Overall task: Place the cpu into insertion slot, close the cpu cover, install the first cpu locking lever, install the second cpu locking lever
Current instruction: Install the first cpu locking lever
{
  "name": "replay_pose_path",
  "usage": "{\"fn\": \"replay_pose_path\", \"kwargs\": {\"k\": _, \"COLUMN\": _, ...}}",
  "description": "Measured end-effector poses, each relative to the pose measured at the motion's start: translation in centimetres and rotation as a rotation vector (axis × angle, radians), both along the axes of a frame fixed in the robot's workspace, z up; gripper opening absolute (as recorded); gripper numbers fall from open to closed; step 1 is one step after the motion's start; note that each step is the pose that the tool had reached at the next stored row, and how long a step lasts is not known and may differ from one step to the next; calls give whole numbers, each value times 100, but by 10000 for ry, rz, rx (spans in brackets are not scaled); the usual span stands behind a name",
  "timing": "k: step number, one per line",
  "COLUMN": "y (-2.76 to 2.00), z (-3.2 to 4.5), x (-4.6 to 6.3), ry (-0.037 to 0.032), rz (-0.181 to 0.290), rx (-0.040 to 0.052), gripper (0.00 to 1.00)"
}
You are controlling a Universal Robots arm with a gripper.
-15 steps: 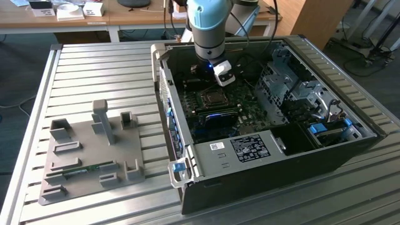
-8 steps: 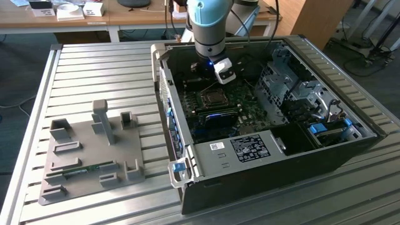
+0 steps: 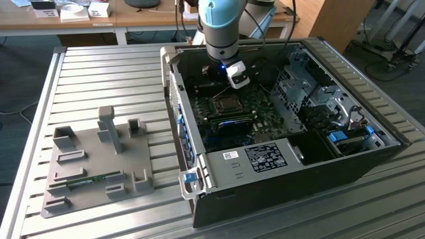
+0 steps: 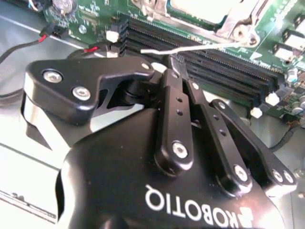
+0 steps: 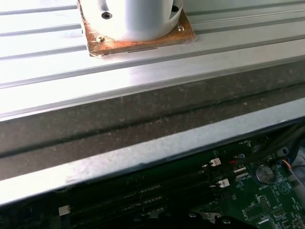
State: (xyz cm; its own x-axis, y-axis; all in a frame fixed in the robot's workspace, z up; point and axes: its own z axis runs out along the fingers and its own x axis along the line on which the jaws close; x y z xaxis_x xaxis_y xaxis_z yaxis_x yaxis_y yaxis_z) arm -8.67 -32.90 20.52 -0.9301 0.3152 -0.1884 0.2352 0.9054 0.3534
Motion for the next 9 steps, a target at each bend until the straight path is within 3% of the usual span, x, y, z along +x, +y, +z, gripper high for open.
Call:
{"fn": "replay_pose_path", "kwargs": {"k": 4, "y": 0, "z": 23, "x": -2, "ry": -1, "rz": 1, "rx": 2, "gripper": 11}}
{"fn": "replay_pose_path", "kwargs": {"k": 9, "y": 0, "z": 138, "x": -2, "ry": -1, "rz": 0, "rx": 8, "gripper": 11}}
